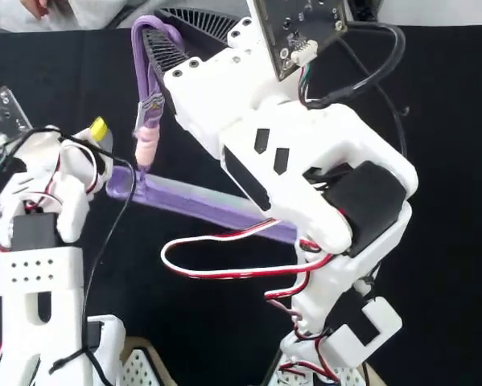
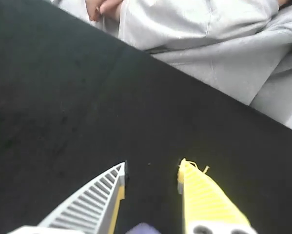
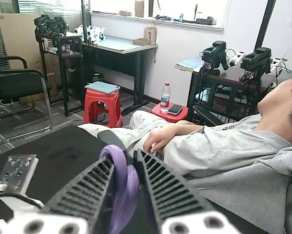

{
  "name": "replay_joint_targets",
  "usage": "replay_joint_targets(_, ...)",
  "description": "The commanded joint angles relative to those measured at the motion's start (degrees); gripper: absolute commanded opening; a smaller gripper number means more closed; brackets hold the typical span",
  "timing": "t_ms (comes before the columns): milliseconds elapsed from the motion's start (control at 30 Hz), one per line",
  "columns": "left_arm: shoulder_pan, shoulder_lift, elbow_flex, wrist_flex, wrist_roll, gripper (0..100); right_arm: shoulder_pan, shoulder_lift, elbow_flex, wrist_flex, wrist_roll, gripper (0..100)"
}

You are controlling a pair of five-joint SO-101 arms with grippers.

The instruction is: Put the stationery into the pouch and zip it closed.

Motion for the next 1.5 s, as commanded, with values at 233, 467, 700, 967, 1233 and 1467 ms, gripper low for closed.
replay_joint_targets(233,0.75,-1.41,-28.62,28.92,5.01,19,6.77,8.04,-0.66,-5.98,-0.44,1.1)
replay_joint_targets(467,0.04,-1.41,-22.9,32.26,19.08,23,11.43,9.54,-0.31,-8.26,-0.44,1.1)
replay_joint_targets(700,20.44,-1.41,-15.08,32.35,26.37,23,13.98,9.1,-0.75,-7.03,-0.44,1.1)
replay_joint_targets(967,25.54,-1.41,-2.07,13.63,27.08,23,16.53,9.01,-6.02,-1.93,-0.44,1.1)
replay_joint_targets(1233,25.36,-1.58,3.3,3.25,27.08,23,16.26,9.54,-7.78,-0.53,-0.44,1.1)
replay_joint_targets(1467,25.36,-5.71,-2.07,5.1,26.9,23,16.44,9.45,-7.87,1.23,-0.44,1.1)
